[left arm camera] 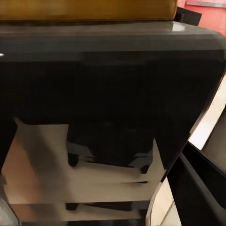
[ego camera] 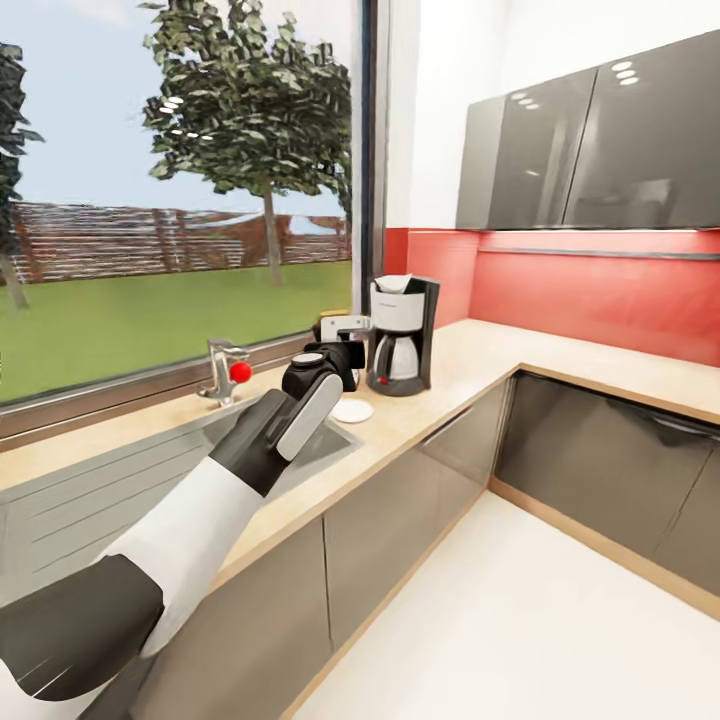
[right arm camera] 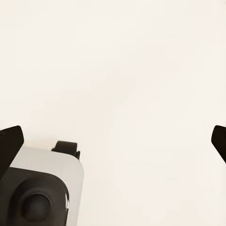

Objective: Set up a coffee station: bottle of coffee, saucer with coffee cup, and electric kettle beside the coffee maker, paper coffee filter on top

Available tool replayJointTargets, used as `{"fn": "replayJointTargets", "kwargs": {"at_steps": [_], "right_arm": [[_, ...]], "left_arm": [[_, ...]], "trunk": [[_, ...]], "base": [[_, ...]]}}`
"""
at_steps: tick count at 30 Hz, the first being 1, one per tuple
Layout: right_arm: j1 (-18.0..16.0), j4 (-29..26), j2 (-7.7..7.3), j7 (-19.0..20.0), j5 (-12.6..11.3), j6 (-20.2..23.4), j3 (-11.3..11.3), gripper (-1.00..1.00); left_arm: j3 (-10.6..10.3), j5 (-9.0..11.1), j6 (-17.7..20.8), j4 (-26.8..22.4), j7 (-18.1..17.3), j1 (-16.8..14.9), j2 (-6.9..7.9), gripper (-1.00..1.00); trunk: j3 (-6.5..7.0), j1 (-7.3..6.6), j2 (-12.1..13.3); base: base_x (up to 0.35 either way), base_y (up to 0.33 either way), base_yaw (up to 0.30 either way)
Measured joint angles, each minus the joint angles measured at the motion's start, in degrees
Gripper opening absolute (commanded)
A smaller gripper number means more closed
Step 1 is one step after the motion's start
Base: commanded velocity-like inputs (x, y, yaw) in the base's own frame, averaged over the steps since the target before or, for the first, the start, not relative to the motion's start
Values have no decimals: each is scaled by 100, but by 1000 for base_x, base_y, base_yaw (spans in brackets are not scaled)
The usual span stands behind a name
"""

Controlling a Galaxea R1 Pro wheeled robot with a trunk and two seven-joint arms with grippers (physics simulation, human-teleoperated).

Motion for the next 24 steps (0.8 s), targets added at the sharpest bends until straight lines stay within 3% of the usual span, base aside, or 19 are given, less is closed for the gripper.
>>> {"fn": "replayJointTargets", "kwargs": {"at_steps": [9,24], "right_arm": [[-1,1,2,1,1,-3,0,100],[-1,1,1,0,2,-5,0,100]], "left_arm": [[0,3,1,4,1,0,1,-100],[-54,29,-42,118,-19,155,-7,-100]], "trunk": [[0,0,0],[-1,2,1]], "base": [[214,-157,90],[19,-11,241]]}}
